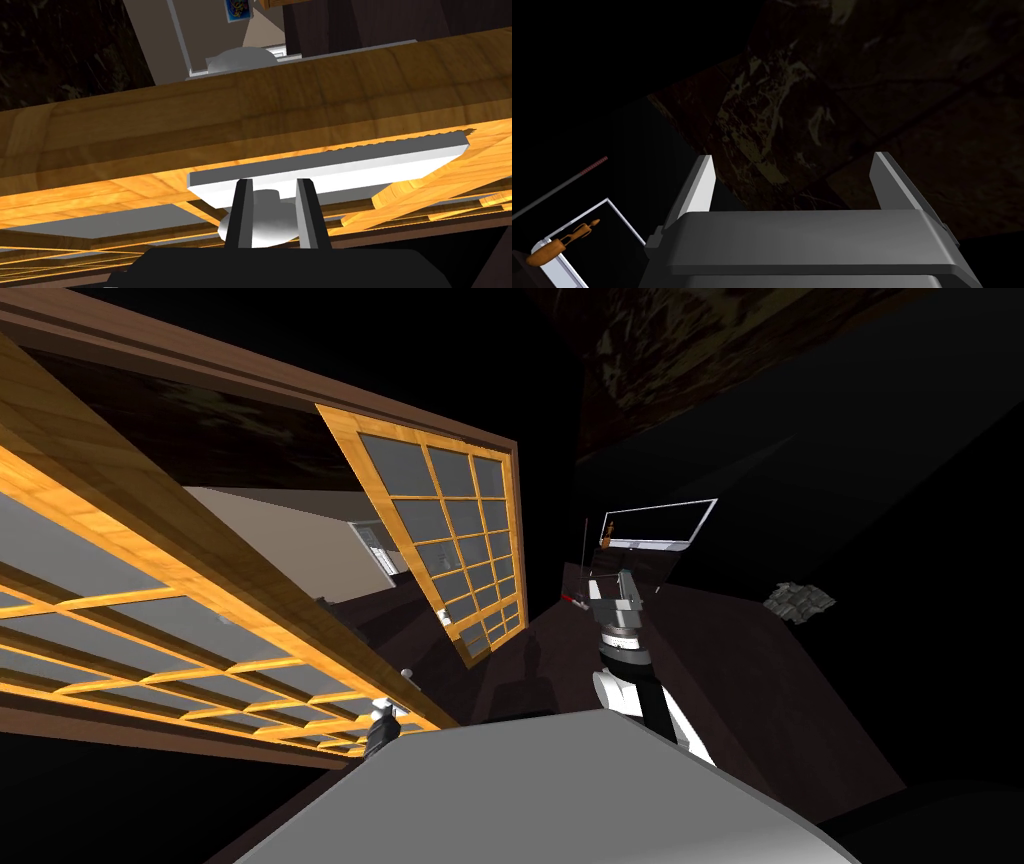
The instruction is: Pull the door open
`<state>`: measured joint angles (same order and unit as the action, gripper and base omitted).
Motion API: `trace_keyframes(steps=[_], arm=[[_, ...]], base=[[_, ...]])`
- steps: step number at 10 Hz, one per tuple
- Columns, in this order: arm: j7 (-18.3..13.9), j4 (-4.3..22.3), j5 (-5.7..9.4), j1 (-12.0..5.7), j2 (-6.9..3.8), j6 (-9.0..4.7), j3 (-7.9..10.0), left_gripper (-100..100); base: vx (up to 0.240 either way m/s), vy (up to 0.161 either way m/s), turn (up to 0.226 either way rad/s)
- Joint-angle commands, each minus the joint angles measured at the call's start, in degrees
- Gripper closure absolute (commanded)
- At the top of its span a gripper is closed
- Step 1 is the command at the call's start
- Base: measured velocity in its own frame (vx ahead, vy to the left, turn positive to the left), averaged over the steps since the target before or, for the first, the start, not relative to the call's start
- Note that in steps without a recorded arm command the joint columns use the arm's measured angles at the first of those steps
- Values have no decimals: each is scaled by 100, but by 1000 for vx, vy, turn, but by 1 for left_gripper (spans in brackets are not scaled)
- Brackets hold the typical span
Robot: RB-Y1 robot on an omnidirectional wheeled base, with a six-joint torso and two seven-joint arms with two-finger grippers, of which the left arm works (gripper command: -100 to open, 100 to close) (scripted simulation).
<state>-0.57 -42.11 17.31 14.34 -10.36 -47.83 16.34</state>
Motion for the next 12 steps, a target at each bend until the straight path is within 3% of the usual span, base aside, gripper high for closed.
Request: trace_keyframes(steps=[1, 5, 9, 10, 11, 12], arm=[[-278, 9, 180, 25, -153, 72, 125, 100], [-831, 4, 377, -11, -196, 46, 2, 100], [-831, 4, 377, -11, -196, 46, 2, 100], [-831, -187, 377, -11, -196, 46, 2, 100], [-831, -4, 377, -11, -196, 46, 2, 100], [-831, 4, 377, -11, -196, 46, 2, 100]], base=[[-15, 19, -75], [-2, 15, -58], [4, -4, -2], [-2, 17, 13], [-7, -7, -24], [8, 7, -19]])
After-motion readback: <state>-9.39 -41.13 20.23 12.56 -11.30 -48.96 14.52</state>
